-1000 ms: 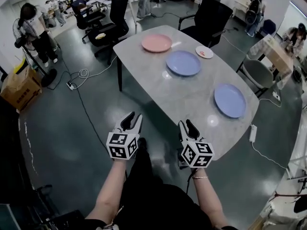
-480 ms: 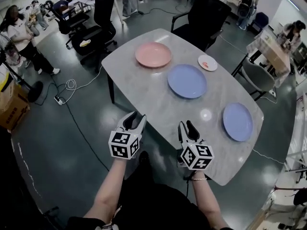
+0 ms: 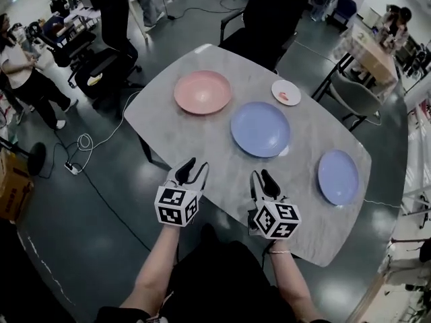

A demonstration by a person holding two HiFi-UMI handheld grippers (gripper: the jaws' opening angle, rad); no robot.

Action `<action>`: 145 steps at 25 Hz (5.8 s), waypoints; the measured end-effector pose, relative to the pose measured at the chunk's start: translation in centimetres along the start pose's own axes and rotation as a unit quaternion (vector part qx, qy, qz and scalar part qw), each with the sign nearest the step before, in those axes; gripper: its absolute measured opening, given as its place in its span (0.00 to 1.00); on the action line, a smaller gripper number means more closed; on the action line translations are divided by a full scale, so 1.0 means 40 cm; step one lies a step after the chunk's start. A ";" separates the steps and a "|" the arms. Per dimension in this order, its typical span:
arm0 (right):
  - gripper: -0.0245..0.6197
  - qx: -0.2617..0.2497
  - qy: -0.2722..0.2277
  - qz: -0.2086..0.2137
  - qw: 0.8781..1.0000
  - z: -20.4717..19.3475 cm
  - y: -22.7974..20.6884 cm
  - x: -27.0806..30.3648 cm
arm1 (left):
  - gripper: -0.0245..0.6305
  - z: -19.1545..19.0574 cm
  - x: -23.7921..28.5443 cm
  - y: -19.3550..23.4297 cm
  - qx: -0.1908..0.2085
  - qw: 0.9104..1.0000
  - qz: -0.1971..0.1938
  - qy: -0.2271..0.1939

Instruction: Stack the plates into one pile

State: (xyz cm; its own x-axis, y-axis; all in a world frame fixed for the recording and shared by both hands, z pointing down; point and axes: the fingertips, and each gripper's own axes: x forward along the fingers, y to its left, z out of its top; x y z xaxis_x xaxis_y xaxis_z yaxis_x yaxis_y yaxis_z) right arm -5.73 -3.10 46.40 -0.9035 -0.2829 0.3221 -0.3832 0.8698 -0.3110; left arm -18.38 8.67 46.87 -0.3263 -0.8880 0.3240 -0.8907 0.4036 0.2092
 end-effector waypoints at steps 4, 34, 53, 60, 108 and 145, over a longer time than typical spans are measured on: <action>0.20 0.015 -0.003 -0.031 0.999 0.022 -0.067 0.011 | 0.28 0.026 0.077 -0.024 0.007 1.000 -0.027 0.012; 0.20 0.150 -0.113 -0.374 0.908 0.055 -0.649 -0.373 | 0.30 0.069 0.602 -0.654 0.110 0.930 -0.334 0.112; 0.21 0.192 -0.016 -0.509 0.839 -0.094 -1.008 -0.544 | 0.35 -0.134 0.862 -0.965 0.110 0.909 -0.341 0.212; 0.21 0.210 0.024 -0.487 0.848 -0.126 -1.052 -0.515 | 0.35 -0.191 0.898 -0.993 0.119 0.903 -0.331 0.245; 0.18 0.081 0.077 -0.249 0.962 0.044 -0.475 0.246 | 0.21 0.029 0.653 0.018 0.040 0.984 -0.051 0.167; 0.21 -0.012 -0.001 -0.084 0.996 0.253 -0.101 0.521 | 0.27 0.200 0.534 0.433 0.017 0.994 0.058 0.092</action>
State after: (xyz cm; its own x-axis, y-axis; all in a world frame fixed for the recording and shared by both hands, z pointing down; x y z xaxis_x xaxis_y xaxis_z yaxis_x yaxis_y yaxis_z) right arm -24.94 -16.60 45.34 -0.8275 -0.4257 0.3661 -0.5239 0.8198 -0.2312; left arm -43.30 -5.08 50.01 -0.3674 -0.7792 0.5077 -0.8614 0.4910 0.1301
